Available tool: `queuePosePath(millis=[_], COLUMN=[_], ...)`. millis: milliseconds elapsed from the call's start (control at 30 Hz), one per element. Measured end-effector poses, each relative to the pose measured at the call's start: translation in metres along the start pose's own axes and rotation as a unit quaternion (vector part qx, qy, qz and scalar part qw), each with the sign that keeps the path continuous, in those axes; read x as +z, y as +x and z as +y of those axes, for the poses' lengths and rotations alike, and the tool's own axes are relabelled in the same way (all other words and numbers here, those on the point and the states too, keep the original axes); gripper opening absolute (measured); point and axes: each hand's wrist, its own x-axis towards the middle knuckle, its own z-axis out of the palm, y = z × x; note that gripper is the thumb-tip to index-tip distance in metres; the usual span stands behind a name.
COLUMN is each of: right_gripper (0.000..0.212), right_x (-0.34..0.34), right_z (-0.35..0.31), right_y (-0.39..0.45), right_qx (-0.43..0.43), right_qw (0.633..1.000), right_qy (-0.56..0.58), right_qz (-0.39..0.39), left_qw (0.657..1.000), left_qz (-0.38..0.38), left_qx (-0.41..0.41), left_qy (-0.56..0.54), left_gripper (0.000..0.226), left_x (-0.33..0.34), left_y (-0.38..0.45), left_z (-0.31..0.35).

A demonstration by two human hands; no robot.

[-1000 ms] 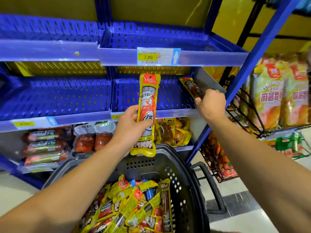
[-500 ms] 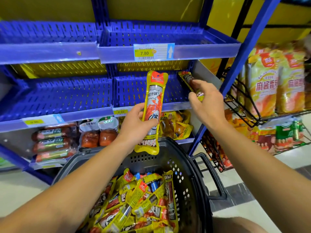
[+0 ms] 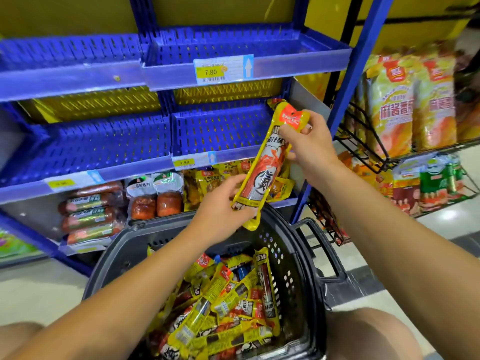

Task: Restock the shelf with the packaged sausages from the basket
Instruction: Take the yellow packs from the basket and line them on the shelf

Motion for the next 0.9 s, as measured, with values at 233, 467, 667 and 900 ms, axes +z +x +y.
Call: queuePosePath(millis=[233,467,667,900], right_gripper=[0.076,0.061,0.057,0.060], right_x=[-0.013,-0.039,-0.043,-0.047], right_z=[-0.009,0.011,0.026,0.030], right_y=[0.019,0.039,0.047,0.054], right_qx=[-0.035,-0.162,-0.148,-0.160], right_qw=[0.986,0.860,0.843,0.849], right_qy=[-0.166,-0.484,-0.516,-0.503], right_qz=[0.008,-0.013,-0.022,-0.037], left_qw=[0.995,0.980,0.985,0.968], left_qz=[0.080,0.136,0.147,0.079], left_qx=[-0.008,-0.073,-0.090,-0.015], left_qy=[-0.064,-0.128,-0.026,0.236], left_gripper=[0.043,0.028,0.053,0.076], left_x=[-0.013,-0.018,-0.004,-0.038], left_y=[0.015,0.061,0.100,0.106], left_z=[-0.002,0.028,0.036,0.040])
